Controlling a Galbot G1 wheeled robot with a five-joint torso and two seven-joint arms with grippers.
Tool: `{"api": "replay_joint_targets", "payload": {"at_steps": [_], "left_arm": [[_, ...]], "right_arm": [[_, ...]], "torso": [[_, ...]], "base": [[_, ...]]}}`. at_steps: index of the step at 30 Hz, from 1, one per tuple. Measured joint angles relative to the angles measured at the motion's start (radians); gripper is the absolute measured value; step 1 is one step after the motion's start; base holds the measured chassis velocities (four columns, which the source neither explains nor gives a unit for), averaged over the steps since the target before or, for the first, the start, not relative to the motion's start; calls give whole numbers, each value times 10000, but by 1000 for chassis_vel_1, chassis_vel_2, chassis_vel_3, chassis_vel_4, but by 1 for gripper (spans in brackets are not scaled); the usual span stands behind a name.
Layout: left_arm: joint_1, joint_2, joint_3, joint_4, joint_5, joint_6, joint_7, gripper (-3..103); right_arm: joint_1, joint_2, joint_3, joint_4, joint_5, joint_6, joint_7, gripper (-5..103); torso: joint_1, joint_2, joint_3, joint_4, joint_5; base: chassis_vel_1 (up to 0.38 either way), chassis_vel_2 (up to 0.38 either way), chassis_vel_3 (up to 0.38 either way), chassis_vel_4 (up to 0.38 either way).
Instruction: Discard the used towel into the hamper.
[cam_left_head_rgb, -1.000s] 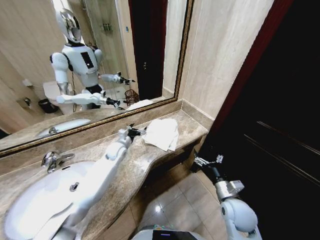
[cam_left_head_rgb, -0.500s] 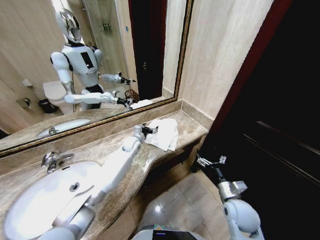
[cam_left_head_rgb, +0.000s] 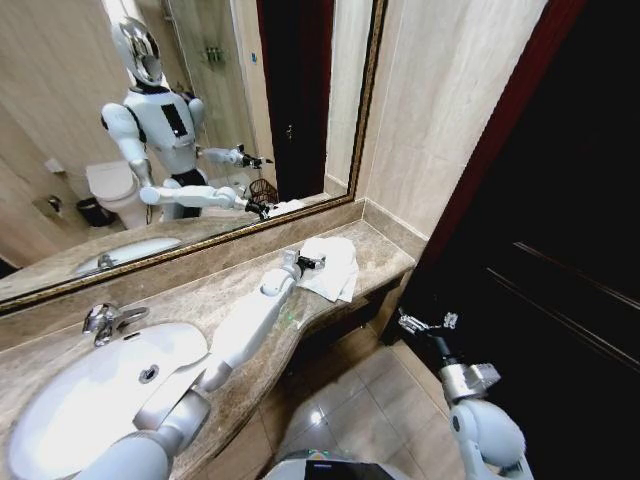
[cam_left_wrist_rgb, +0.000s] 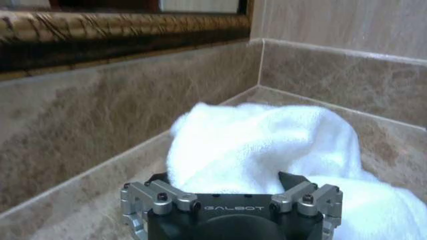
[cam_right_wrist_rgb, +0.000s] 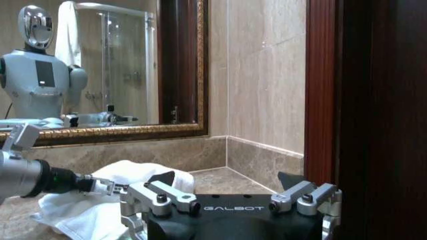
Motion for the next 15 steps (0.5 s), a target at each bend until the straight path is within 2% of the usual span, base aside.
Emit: {"api": "replay_joint_targets", "payload": {"at_steps": [2, 5, 6, 9, 11, 12, 13, 15], "left_arm": [[-12, -33, 2, 61, 1, 17, 21, 101], [-28, -75, 9, 118, 15, -39, 53, 88], [-28, -75, 9, 118, 15, -39, 53, 88], [-28, -17, 30, 84, 41, -64, 64, 71], [-26, -10, 29, 81, 46, -64, 64, 71], [-18, 6, 26, 69, 50, -67, 63, 66], [0, 30, 25, 51, 54, -79, 52, 55], [4, 38, 26, 48, 54, -82, 46, 55]], "right_arm": [[8, -7, 5, 0, 20, 2, 5, 100], [43, -41, 18, 0, 49, 5, 36, 100], [43, -41, 18, 0, 49, 5, 36, 100], [39, -57, 24, -3, 58, 18, 42, 100], [38, -57, 24, -8, 58, 27, 42, 100], [36, -53, 22, -29, 58, 51, 42, 100], [36, -41, 17, -49, 54, 65, 42, 100], [36, -36, 14, -52, 53, 68, 42, 100]], "torso": [[0, 0, 0, 0, 0], [0, 0, 0, 0, -1], [0, 0, 0, 0, -1], [0, 0, 0, 0, -2], [0, 0, 0, 0, -2], [0, 1, 0, 0, -3], [0, 1, 0, 0, -3], [0, 1, 0, -1, -3]], "base": [[0, 0, 0, 0], [0, 0, 0, 0], [0, 0, 0, 0], [0, 0, 0, 0], [0, 0, 0, 0], [0, 0, 0, 0], [0, 0, 0, 0], [0, 0, 0, 0]]}}
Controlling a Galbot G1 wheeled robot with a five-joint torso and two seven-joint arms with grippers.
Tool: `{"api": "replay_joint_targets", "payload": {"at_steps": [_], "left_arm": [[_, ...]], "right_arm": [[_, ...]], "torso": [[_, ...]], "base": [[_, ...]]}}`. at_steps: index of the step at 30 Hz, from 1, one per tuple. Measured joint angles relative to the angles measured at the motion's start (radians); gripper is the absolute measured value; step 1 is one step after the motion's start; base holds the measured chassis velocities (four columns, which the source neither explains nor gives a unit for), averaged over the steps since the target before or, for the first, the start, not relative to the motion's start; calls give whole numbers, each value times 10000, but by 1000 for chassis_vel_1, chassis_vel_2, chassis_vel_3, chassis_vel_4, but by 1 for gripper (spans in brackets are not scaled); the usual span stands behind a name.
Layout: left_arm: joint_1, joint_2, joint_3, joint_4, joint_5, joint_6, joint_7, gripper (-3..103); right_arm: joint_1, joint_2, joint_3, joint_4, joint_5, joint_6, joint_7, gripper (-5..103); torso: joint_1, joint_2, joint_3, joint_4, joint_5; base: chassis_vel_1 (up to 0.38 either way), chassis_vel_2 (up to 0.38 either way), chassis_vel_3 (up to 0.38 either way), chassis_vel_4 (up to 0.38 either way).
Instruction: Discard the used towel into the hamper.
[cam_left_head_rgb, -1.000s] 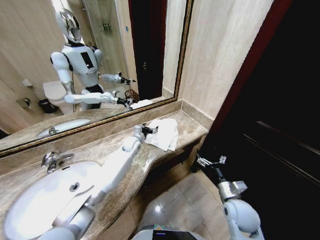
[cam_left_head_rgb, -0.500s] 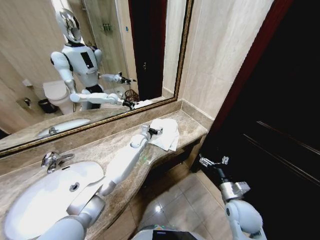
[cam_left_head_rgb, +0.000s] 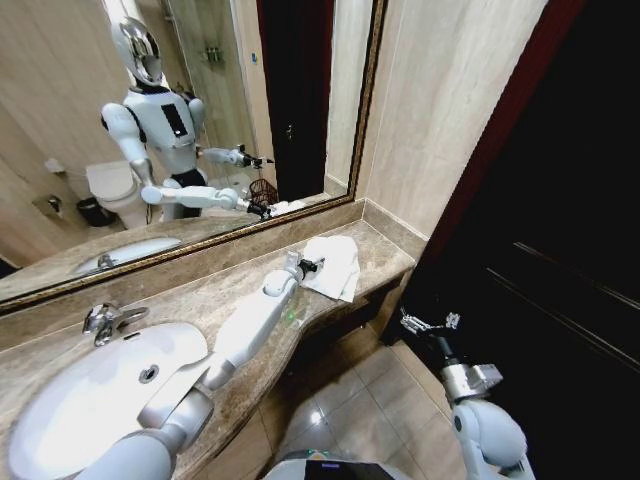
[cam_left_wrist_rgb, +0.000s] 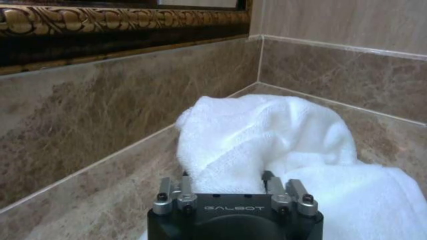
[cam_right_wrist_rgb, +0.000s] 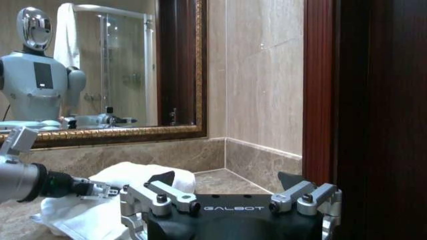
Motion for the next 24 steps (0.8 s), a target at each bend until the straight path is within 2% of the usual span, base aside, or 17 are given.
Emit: {"api": "replay_joint_targets", "payload": {"at_steps": [2, 3, 6, 8, 9, 10, 14, 24], "left_arm": [[12, 29, 0, -17, 1, -8, -15, 55], [15, 37, 0, -28, 1, -14, -20, 43], [16, 45, 0, -45, 1, -32, -25, 28], [16, 48, 0, -59, 1, -33, -27, 28], [15, 51, 0, -69, 1, -33, -29, 22], [15, 51, 0, -69, 1, -33, -29, 22], [23, 75, 5, -115, 2, -27, -38, 8], [36, 149, 14, -213, -37, -25, -44, 7]], "right_arm": [[-1, 12, -11, -1, -4, 3, 0, 100], [-3, 17, -15, -1, -5, 3, 0, 100], [2, 17, -18, -10, -9, 5, 0, 100], [8, 18, -18, -14, -10, 6, 0, 100], [10, 21, -20, -15, -11, 6, 0, 100], [10, 21, -20, -15, -11, 6, 0, 100], [8, 30, -22, -17, -13, 21, 0, 100], [-24, 26, -6, -26, -11, 67, 0, 100]], "torso": [[0, 0, 0, 1, -1], [0, 0, 0, 0, 0], [0, 0, 0, 0, -1], [0, 0, 0, 0, -1], [0, 0, 0, 0, 0], [0, 0, 0, 0, 0], [0, 0, 1, 0, -1], [0, 0, 0, 0, -1]], "base": [[0, 0, 0, 0], [0, 0, 0, 0], [0, 0, 0, 0], [0, 0, 0, 0], [0, 0, 0, 0], [0, 0, 0, 0], [0, 0, 0, 0], [0, 0, 0, 0]]}}
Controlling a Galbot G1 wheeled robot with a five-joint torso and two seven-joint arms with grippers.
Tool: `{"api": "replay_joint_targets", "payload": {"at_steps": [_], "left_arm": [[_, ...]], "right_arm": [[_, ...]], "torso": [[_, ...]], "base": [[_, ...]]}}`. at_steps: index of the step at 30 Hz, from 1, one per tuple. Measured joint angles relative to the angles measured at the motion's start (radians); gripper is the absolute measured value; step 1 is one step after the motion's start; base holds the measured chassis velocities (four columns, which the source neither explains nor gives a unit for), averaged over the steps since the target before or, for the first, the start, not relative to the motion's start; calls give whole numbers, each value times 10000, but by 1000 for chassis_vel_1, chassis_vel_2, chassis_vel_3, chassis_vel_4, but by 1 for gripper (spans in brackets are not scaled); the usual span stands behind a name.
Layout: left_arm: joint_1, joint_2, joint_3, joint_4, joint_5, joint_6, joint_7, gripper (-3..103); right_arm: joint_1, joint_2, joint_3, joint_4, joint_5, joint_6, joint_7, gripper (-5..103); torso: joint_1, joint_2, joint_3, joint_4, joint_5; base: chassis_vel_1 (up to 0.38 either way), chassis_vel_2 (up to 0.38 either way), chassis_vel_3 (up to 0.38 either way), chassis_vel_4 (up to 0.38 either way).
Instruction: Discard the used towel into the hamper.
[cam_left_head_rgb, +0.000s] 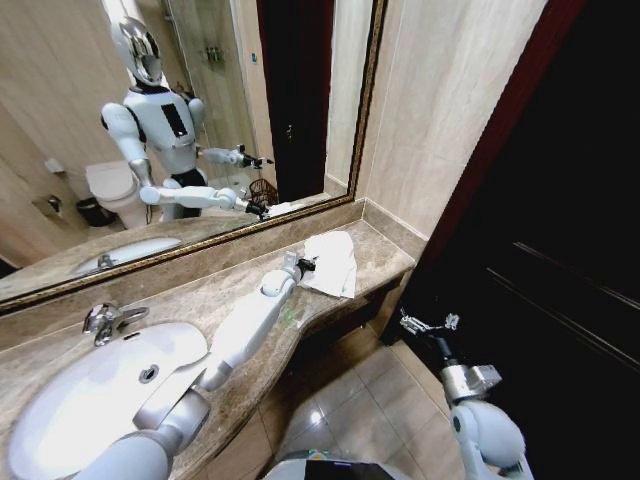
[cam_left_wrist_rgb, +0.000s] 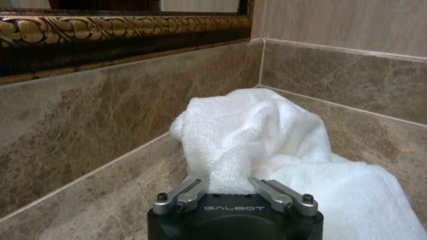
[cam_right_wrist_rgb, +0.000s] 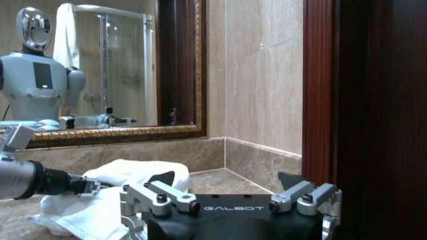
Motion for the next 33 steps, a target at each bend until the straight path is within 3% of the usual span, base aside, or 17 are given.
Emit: {"api": "replay_joint_targets", "payload": {"at_steps": [20, 33], "left_arm": [[-5, 188, 21, -360, -136, -55, 16, 7], [433, 902, 11, -2500, -525, -80, -578, 7]], "right_arm": [[-37, -39, 58, 99, 36, 30, 2, 100], [-40, -42, 30, 222, 46, 1, 11, 100]], "torso": [[0, 0, 0, 0, 0], [0, 0, 0, 0, -1]], "base": [[0, 0, 0, 0], [0, 0, 0, 0]]}}
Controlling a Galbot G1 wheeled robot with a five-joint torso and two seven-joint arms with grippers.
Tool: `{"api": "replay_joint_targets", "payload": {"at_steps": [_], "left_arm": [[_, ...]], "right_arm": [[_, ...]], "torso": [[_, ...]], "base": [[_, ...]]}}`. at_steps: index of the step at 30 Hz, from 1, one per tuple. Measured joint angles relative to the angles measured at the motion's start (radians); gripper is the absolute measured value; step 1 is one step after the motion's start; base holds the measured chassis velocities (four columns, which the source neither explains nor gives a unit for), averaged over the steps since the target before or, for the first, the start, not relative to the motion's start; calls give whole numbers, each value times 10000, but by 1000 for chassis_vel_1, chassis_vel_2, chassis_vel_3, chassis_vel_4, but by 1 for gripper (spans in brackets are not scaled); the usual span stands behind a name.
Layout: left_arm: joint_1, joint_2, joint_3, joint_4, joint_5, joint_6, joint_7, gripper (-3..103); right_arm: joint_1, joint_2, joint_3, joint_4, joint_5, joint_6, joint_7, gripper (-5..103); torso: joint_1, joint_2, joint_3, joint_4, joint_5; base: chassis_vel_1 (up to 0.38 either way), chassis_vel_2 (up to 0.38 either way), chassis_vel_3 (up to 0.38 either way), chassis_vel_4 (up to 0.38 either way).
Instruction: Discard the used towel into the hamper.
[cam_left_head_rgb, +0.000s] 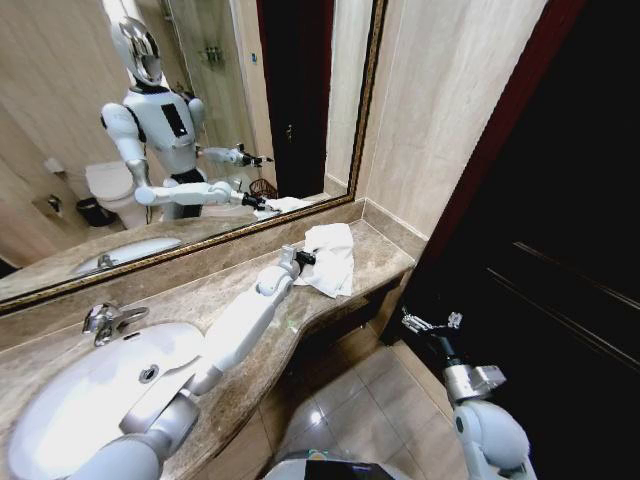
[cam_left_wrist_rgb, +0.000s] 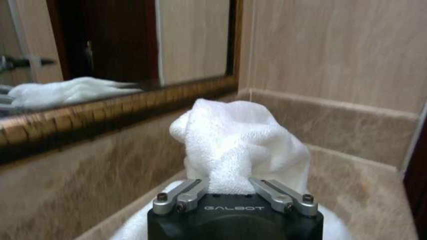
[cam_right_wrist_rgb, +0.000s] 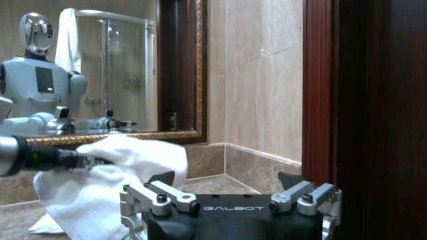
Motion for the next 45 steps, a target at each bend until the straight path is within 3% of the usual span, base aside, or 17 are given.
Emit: {"api": "replay_joint_targets", "payload": {"at_steps": [12, 15, 17, 20, 24, 27, 30, 31, 34, 45], "left_arm": [[1621, 1251, -1063, -3265, -447, 94, -824, 7], [2865, 1667, -2211, -4674, -378, 78, -831, 7], [3096, 1735, -2445, -4871, -338, 56, -819, 7], [4615, 2060, -3892, -5950, -33, -192, -410, 7], [5666, 2104, -4503, -6602, 309, -493, -274, 7], [6586, 1894, -4777, -7202, 663, -887, -273, 7], [7267, 1323, -4842, -7370, 1775, -1785, -112, 7], [7594, 974, -4899, -7347, 2426, -2347, -24, 7], [8074, 593, -5082, -7385, 2935, -2777, 87, 7], [9711, -339, -6016, -8284, 3236, -3243, 472, 7]], "right_arm": [[47, 27, -89, 232, 0, -116, 4, 100], [-57, 88, -142, 343, -19, -114, -10, 100], [-76, 94, -151, 372, -23, -114, -13, 100], [-153, 136, -177, 577, -27, -165, -48, 100], [-188, 191, -173, 606, -26, -174, -70, 100], [-285, 274, -157, 628, -19, -121, -81, 100], [-396, 341, -83, 702, 26, -32, -82, 100], [-418, 339, -32, 787, 118, -28, -64, 100], [-446, 300, 51, 886, 255, -44, -50, 100], [-585, 29, 261, 1018, 701, -89, 109, 100]], "torso": [[-1, 1, -1, 1, 1], [-2, 1, -2, 0, -1], [-2, 1, -2, 0, -1], [-2, 1, -2, 2, -2], [-2, 1, -2, 3, -2], [-3, 2, -2, 5, 0], [-3, 2, -2, 0, -1], [-3, 2, -2, -1, -1], [-2, 2, -1, -1, -1], [-2, 2, -2, 1, 2]], "base": [[0, 0, 0, 0], [0, 0, 0, 0], [0, 0, 0, 0], [0, 0, 0, 0], [0, 0, 0, 0], [0, 0, 0, 0], [0, 0, 0, 0], [0, 0, 0, 0], [0, 0, 0, 0], [0, 0, 0, 0]]}}
